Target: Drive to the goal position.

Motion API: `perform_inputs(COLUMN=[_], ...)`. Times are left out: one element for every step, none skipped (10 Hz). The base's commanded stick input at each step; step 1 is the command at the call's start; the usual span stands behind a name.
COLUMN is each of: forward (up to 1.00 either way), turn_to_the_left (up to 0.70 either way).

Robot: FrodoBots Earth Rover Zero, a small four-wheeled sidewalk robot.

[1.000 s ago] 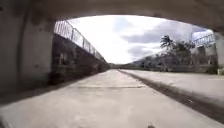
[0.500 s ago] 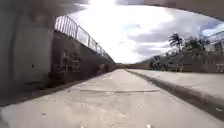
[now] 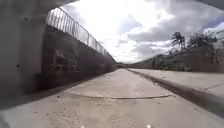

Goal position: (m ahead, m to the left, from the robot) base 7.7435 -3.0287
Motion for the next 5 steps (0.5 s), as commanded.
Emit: perform_inputs(forward=[0.0,0.32,0.69,1.0,1.0], turn_to_the_left=[0.0,0.0,0.0,0.0,0.0])
